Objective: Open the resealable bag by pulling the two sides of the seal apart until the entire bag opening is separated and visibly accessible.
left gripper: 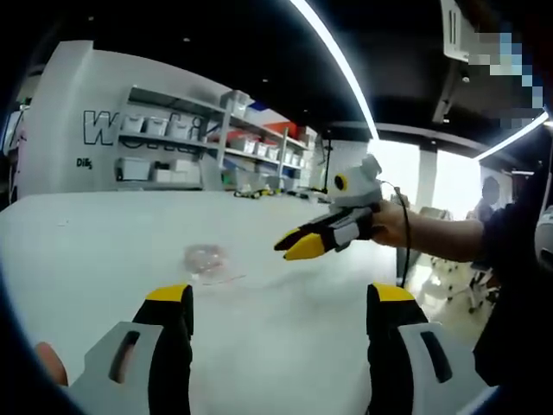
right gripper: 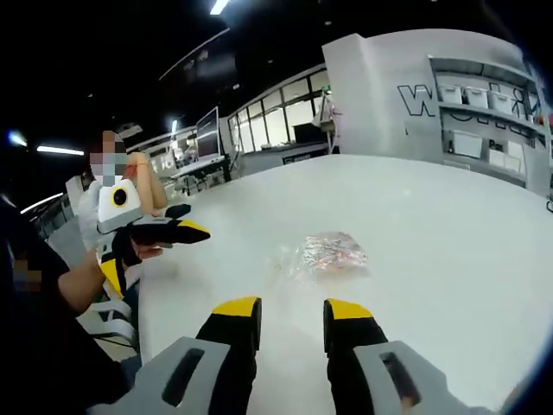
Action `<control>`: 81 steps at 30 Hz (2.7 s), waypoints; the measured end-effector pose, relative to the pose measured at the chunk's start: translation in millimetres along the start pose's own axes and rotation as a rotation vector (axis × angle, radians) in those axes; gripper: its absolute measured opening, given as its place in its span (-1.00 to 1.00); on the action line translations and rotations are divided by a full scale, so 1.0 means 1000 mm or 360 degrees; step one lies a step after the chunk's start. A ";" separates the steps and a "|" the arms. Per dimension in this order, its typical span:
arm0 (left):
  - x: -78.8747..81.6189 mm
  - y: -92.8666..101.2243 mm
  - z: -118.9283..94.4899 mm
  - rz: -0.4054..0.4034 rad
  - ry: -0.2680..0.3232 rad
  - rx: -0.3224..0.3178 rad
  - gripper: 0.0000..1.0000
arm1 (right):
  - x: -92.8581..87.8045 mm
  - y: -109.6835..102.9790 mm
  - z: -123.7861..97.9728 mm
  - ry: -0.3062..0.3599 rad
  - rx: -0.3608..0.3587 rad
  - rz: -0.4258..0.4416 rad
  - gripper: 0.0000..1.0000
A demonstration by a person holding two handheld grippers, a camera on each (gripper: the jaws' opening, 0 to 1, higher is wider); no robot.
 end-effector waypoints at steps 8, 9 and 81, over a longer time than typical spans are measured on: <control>0.000 0.001 0.000 0.0001 -0.0001 0.0000 0.64 | -0.001 -0.003 -0.007 0.0016 -0.0012 -0.0018 -0.34; 0.000 0.001 0.000 0.0001 -0.0001 0.0000 0.64 | -0.001 -0.003 -0.008 0.0018 -0.0012 -0.0018 -0.34; -0.003 0.011 -0.019 0.0050 -0.0033 0.0059 0.99 | -0.019 -0.045 -0.066 0.0054 0.0008 -0.0147 0.99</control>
Point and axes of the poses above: the point that each gripper's makers call its tool centre point, and the gripper's own axes: z roughly forward along the fingers, y roughly to its right, x roughly out of its top, the point moved 3 cm from there along -z, roughly backward along the fingers, and after that the axes turned 14 degrees about y, right-handed, at the moved point
